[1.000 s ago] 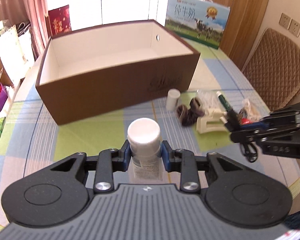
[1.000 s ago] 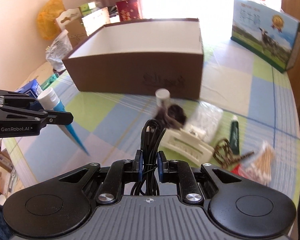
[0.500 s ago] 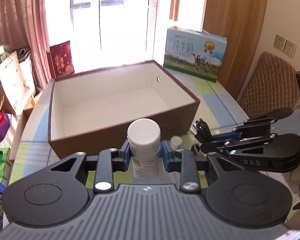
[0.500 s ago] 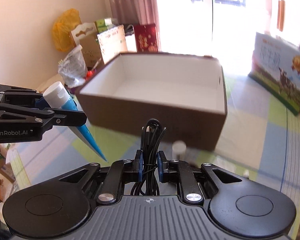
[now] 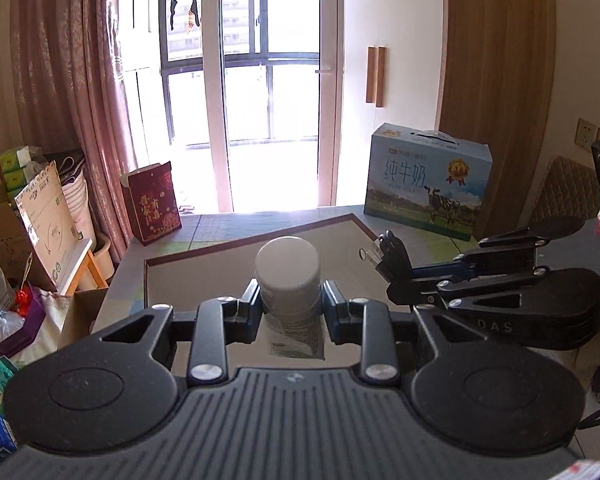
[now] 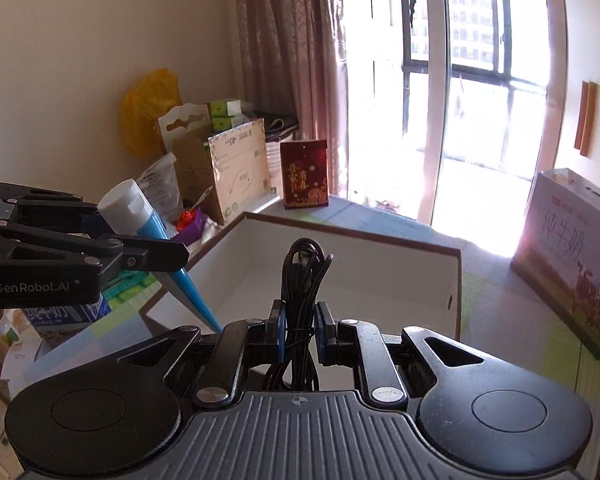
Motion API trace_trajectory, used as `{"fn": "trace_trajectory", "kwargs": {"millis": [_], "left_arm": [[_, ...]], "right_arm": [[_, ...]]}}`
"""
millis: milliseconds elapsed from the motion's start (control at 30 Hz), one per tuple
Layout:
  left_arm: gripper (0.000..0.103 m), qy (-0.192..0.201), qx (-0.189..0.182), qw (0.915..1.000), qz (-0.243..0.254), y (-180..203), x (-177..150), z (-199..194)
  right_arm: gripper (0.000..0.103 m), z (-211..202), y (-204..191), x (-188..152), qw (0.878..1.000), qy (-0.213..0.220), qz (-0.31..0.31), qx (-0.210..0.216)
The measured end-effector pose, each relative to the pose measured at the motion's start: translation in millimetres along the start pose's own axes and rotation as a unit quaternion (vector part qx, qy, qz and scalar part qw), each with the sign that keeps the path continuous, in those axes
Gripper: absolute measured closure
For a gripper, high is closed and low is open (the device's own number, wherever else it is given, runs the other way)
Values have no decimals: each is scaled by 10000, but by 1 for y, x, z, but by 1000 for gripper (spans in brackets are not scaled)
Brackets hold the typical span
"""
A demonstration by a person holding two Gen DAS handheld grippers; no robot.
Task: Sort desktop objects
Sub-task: 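Lift the black cable and white tube with both tools and carry them over the box, then open both tools to drop the cable and tube into the box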
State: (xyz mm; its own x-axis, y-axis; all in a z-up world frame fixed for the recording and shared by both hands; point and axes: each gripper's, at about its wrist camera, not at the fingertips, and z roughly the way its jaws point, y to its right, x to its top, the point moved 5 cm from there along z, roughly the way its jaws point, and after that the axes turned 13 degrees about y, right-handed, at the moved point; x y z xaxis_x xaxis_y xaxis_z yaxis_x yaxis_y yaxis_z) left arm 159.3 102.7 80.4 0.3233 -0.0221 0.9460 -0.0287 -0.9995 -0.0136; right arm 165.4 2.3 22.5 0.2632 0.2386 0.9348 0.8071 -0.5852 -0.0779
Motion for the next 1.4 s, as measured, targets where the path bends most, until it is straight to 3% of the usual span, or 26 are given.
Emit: {"fn": "trace_trajectory", "kwargs": {"millis": [200,467,900,1400], "left_arm": [[76,-316,22,9995,-1,-12,-13,42],[76,-1073,72,9941,-98,-24,-56,88],[76,-2018,26,9793,-145,-20,-96,126],[76,-2468,143,9689,-137,-23,-119,166]], "right_arm": [[92,43,19,-4,10000,-28,84,-16],[92,84,56,-48,9964,-651,521,-132],[92,110,65,-81,9892,-1341,564,-167],[92,136,64,-96,9772,-2100,274,-134]]}}
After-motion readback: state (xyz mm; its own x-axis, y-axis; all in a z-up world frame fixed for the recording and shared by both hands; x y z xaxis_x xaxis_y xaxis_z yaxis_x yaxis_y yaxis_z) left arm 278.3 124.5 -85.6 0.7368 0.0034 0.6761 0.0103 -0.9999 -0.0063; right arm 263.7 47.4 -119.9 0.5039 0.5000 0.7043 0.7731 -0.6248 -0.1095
